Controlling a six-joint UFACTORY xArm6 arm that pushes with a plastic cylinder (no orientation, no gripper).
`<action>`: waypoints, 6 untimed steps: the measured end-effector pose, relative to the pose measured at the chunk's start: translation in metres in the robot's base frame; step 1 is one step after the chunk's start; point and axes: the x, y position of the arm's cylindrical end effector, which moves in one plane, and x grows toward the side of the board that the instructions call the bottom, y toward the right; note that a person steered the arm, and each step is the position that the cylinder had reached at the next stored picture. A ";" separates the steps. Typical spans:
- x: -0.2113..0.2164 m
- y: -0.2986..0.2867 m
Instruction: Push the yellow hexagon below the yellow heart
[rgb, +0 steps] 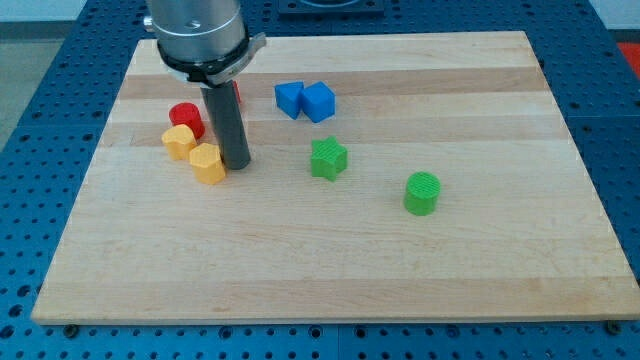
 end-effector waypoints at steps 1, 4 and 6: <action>-0.001 0.009; 0.004 0.023; 0.016 0.015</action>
